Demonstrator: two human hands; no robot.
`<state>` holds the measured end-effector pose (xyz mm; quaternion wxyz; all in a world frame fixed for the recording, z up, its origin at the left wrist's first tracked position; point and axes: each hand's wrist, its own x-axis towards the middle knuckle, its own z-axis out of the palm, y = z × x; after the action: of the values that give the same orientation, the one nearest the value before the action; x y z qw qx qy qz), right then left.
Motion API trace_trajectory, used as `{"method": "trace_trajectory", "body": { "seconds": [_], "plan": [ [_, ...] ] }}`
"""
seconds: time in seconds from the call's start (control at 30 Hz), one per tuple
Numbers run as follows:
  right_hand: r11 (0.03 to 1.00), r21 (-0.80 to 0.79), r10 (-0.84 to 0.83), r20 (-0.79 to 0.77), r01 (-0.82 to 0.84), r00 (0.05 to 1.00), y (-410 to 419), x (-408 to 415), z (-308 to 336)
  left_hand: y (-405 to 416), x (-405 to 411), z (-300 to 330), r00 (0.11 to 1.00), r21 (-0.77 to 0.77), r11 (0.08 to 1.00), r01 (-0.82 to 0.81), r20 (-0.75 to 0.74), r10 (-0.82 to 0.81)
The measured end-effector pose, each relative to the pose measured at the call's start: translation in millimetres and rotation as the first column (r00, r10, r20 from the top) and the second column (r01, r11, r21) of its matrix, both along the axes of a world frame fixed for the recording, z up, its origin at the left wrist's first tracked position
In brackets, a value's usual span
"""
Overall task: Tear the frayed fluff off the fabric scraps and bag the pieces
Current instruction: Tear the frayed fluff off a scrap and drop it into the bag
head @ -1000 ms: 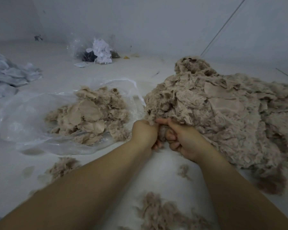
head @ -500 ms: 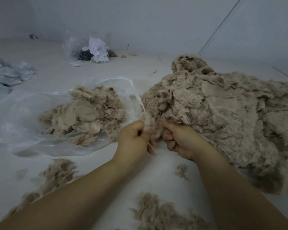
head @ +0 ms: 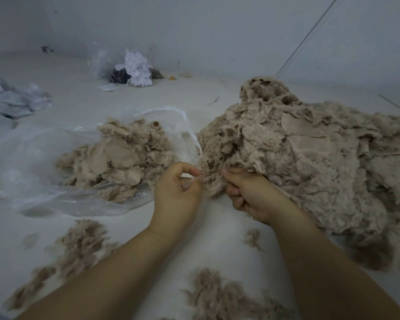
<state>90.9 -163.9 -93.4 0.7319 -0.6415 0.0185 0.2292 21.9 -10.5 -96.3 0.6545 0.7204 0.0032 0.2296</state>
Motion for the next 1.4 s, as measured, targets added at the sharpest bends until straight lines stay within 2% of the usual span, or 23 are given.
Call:
{"method": "trace_trajectory", "body": {
  "seconds": [0.17,0.33,0.43,0.53,0.6,0.7,0.8,0.9,1.07,1.23,1.33,1.4],
  "plan": [
    [1.0,-0.016,0.004,0.002,-0.004,1.0,-1,2,-3,16,1,1,0.998,-0.116,0.992,-0.045,0.03,0.049],
    [0.992,-0.082,0.104,0.136,-0.094,0.985,-2,-1,-4,2,11,-7,0.989,0.08,0.994,0.08,-0.129,-0.069],
    [0.993,-0.089,0.091,0.153,-0.078,0.984,-1,-4,-1,-3,11,-9,0.991,0.346,0.929,0.132,-0.032,-0.129],
    [0.994,-0.079,0.086,0.146,-0.075,0.986,0,-5,1,-5,6,-10,0.972,0.45,0.865,0.22,-0.029,-0.233],
    [0.99,-0.091,0.126,0.165,-0.112,0.978,0,-5,0,-6,3,-11,0.962,0.38,0.888,0.261,-0.023,-0.273],
    [0.992,-0.097,0.093,0.166,-0.077,0.982,1,-6,0,-4,0,-9,0.96,0.081,0.958,0.275,0.031,-0.278],
    [0.997,-0.057,0.068,0.165,-0.059,0.984,1,-7,1,-3,1,-4,0.963,-0.122,0.956,0.266,0.084,-0.257],
    [0.993,-0.051,0.11,0.185,-0.102,0.977,1,-9,2,-2,2,-3,0.963,-0.21,0.941,0.267,0.092,-0.252],
    [0.978,-0.08,0.206,0.283,-0.191,0.937,-2,-11,1,-6,5,-6,0.98,-0.143,0.97,0.194,0.06,-0.188],
    [0.976,-0.056,0.218,0.265,-0.211,0.939,-4,-9,-1,-2,12,-11,1.0,0.049,0.999,-0.002,-0.001,0.002],
    [0.977,-0.074,0.214,0.25,-0.202,0.944,-5,-7,-2,3,14,-11,0.995,0.181,0.979,-0.095,0.06,0.086],
    [0.972,-0.05,0.234,0.253,-0.229,0.939,-6,-7,-1,3,14,-9,0.992,0.205,0.973,-0.106,0.082,0.091]
  ]
}}
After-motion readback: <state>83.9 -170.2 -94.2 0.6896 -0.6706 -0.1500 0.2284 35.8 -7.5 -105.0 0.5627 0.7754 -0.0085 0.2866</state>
